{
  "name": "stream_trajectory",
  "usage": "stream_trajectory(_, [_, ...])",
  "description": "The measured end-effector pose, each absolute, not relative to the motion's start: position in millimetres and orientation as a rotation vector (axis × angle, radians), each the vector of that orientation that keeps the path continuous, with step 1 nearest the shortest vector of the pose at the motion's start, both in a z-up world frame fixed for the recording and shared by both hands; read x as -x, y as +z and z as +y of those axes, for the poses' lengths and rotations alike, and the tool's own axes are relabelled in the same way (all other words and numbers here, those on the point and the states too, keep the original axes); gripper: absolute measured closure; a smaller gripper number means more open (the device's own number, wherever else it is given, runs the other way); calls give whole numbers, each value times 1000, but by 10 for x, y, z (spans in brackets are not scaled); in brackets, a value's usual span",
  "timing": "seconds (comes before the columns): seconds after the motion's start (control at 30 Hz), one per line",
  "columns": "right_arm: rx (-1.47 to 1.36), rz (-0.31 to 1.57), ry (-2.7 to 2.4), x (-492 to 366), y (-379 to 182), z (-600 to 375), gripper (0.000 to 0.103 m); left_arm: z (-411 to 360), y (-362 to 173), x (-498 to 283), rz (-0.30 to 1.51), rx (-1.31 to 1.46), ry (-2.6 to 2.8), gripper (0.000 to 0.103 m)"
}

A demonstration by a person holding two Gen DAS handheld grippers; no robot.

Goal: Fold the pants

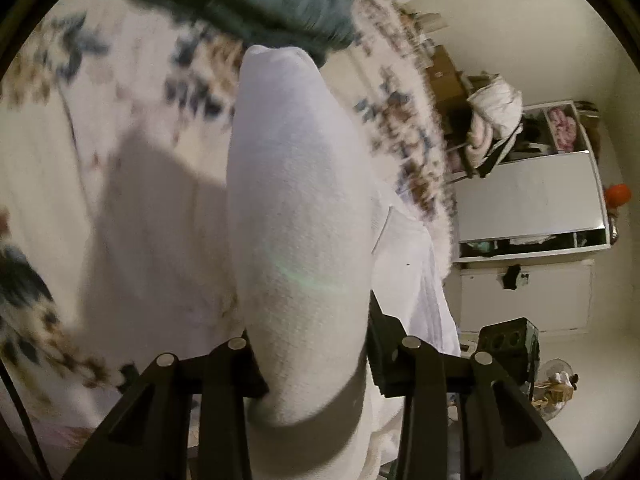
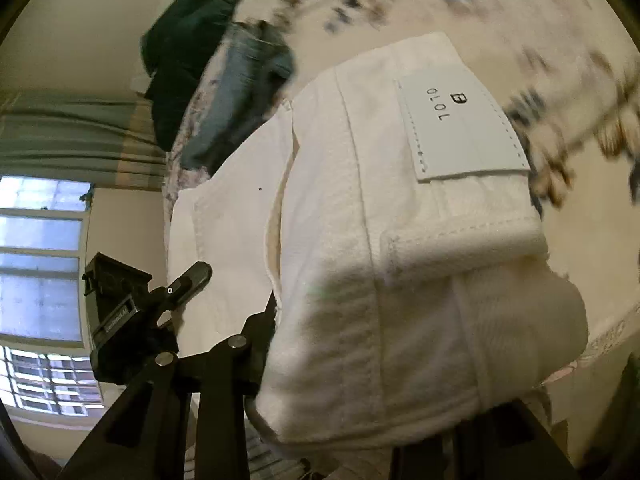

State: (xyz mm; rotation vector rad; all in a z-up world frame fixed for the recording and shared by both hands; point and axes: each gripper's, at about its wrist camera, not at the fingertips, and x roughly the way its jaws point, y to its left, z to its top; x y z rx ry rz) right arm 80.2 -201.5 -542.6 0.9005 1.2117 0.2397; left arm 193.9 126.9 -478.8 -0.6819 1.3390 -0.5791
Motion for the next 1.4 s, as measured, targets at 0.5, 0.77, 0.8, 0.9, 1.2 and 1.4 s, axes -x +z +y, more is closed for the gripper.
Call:
stream_trajectory(0.5, [-791,949,355,-3822,-4427,-1104,68,2040,-3922,-4583,1099,619,-543,70])
stream_trajectory(0.77, [-797,1058,337,-5414,-5489,-700,68,2338,-5030,-5871,1230,541,-453,68])
stream_trajectory(0.8, [-791,1098,321,-5481,-5677,-653,68,2354,-5190,-5957,1275,526,-431,66])
stream_trajectory(0.9, [-746,1141,298,-5527,-5927,-534,67,2384,-5613,-6029,1359,465,-384,51])
stream_trajectory(1.2, [-608,1241,138,-5358,-5532,-542,9,2285,-4935,-5605,1265,211,-163,26])
stream_trajectory(1.4, [-199,1225,-51,-5240,-5066,-340,8,2154,-4849,-5315,1215,120,-88,2])
